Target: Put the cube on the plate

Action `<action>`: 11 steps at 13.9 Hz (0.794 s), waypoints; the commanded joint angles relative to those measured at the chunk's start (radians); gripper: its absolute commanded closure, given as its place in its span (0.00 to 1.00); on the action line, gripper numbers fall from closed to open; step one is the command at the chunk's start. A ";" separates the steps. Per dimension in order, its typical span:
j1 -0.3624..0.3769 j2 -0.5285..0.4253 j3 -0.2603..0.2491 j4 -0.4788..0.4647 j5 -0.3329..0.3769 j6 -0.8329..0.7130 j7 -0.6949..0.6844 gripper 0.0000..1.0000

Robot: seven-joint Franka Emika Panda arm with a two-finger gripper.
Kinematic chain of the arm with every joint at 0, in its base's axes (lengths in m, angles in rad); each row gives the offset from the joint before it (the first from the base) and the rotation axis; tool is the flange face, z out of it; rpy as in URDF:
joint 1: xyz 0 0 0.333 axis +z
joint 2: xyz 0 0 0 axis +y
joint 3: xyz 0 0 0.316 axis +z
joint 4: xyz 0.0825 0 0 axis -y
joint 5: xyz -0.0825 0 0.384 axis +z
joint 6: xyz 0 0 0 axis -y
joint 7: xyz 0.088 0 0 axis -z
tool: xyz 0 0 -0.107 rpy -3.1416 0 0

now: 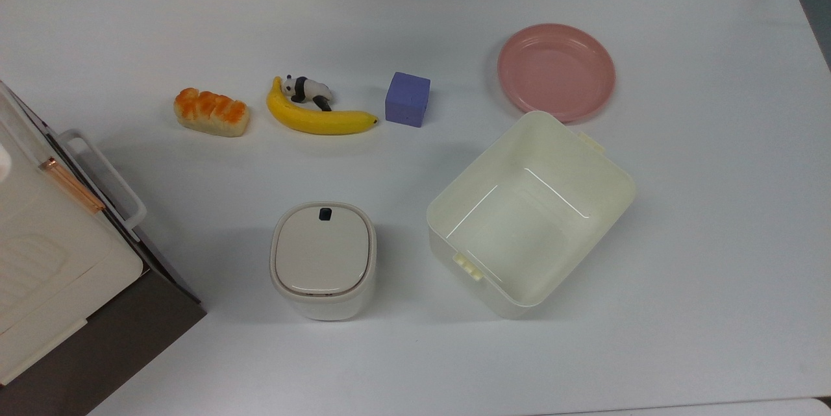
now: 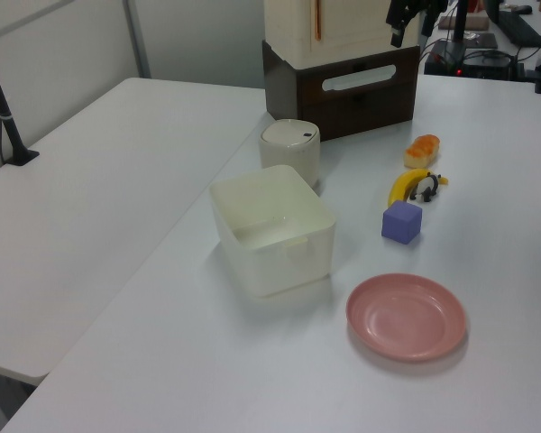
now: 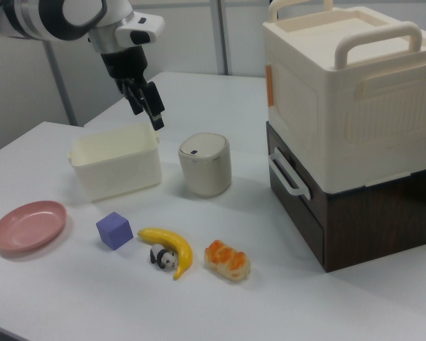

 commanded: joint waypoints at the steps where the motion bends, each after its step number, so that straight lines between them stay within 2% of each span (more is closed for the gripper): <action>1: 0.007 0.029 -0.015 0.086 0.009 -0.119 -0.110 0.00; 4: 0.010 0.028 -0.004 0.086 0.021 -0.146 -0.202 0.00; 6: 0.016 0.028 -0.004 0.087 0.030 -0.163 -0.215 0.00; 8: 0.055 0.034 -0.021 0.089 0.029 -0.159 -0.206 0.00; 11: 0.056 0.046 -0.016 0.093 0.029 -0.159 -0.216 0.00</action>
